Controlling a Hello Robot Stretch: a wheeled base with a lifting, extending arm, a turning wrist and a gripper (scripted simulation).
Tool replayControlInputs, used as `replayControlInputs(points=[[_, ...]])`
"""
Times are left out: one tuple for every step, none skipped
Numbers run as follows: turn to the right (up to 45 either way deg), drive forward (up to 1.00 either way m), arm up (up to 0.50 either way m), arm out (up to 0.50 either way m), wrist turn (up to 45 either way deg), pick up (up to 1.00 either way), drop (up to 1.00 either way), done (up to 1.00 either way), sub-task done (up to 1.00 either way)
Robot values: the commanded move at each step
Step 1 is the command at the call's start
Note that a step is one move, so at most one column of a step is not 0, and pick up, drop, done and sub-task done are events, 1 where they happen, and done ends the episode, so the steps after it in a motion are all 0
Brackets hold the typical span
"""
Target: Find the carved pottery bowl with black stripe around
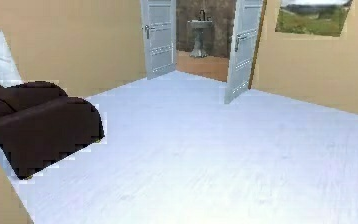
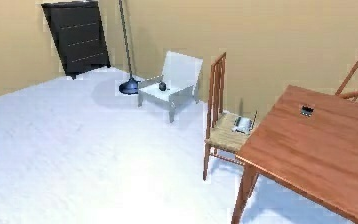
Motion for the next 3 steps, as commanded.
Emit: replayControlInputs(points=[[0.0,1.0,0.0,0.0,0.0,0.0,0.0,0.0,0.0],[-3.0,0.0,0.0,0.0,0.0,0.0,0.0,0.0,0.0],[0.0,1.0,0.0,0.0,0.0,0.0,0.0,0.0,0.0]])
